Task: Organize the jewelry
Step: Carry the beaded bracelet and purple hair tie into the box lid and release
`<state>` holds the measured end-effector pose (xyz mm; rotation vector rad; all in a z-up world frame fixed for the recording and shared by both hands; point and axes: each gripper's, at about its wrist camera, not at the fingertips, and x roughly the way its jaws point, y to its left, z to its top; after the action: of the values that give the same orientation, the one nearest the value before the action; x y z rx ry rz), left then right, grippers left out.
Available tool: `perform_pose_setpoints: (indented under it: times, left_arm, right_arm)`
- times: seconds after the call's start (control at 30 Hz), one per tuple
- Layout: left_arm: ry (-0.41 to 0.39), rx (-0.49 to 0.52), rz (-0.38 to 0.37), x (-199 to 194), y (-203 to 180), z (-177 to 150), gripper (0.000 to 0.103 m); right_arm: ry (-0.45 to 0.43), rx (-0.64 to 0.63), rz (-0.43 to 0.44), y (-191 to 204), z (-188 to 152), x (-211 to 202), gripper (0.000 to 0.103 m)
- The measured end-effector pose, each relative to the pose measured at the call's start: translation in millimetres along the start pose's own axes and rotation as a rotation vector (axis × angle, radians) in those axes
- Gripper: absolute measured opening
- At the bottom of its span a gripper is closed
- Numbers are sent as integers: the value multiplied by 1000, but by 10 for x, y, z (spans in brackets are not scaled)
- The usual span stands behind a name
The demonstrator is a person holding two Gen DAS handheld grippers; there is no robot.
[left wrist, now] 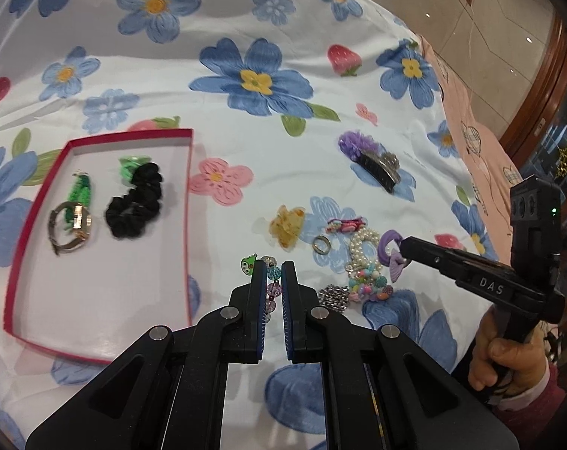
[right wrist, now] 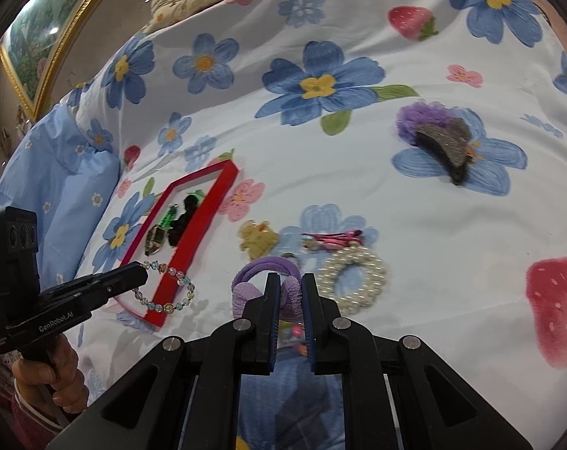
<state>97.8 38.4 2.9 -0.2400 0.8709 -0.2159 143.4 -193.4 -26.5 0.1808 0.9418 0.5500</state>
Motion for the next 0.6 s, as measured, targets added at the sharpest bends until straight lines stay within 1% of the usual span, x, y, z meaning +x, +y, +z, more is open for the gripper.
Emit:
perform_pose_setpoints:
  times: [0.27, 0.6]
  left_arm:
    - [-40, -57, 30, -207, 306, 20, 6]
    - [-73, -139, 74, -366, 714, 1, 6]
  right_arm:
    - [23, -49, 46, 322, 40, 166, 11]
    - [59, -90, 107, 686, 88, 442, 11]
